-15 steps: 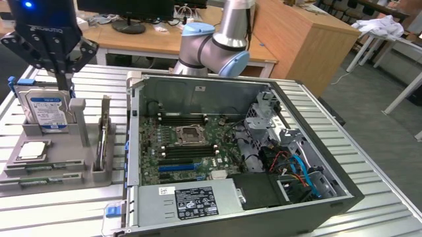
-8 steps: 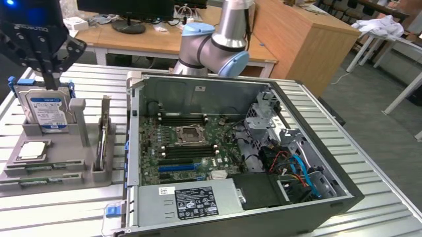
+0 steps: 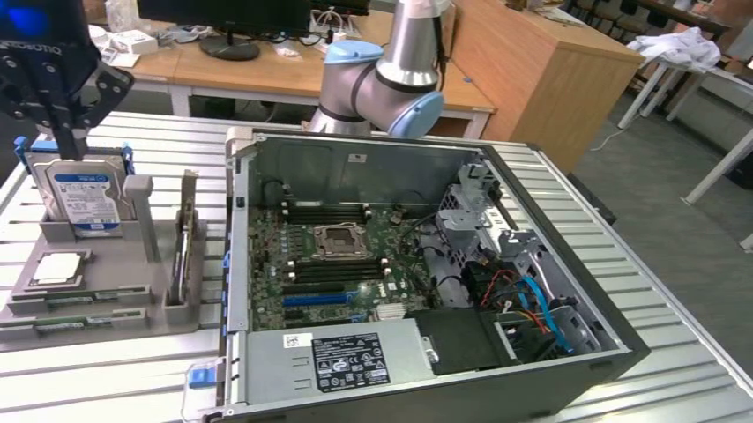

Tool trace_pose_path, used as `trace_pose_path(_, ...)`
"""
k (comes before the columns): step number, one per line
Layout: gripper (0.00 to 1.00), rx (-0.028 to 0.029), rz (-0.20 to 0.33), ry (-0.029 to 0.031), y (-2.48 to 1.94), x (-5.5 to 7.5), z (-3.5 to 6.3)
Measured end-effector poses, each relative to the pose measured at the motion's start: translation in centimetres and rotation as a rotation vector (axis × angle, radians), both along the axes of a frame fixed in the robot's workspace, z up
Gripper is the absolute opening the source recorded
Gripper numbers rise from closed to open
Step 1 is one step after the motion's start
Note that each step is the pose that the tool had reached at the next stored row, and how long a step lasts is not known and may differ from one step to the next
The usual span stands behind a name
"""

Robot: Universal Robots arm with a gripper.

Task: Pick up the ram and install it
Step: 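Reach for the ram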

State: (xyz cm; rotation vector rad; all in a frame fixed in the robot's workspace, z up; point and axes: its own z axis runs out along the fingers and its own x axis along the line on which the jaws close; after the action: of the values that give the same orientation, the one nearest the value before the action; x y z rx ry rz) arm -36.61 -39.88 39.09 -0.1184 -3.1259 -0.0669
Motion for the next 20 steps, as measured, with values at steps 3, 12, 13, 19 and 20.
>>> trace_pose_path(3, 0.11, 0.0, 0.0, 0.0043, 0.0, -0.4, -0.02)
trace_pose_path(12, 0.11, 0.0, 0.0, 0.0064, 0.0, -0.6, -0.02)
trace_pose_path(13, 0.11, 0.0, 0.0, 0.0064, 0.0, -0.6, -0.02)
trace_pose_path(19, 0.11, 0.0, 0.002, 0.0064, -0.8, -0.6, -0.02)
trace_pose_path(20, 0.11, 0.0, 0.003, 0.0064, -1.01, -0.6, -0.02)
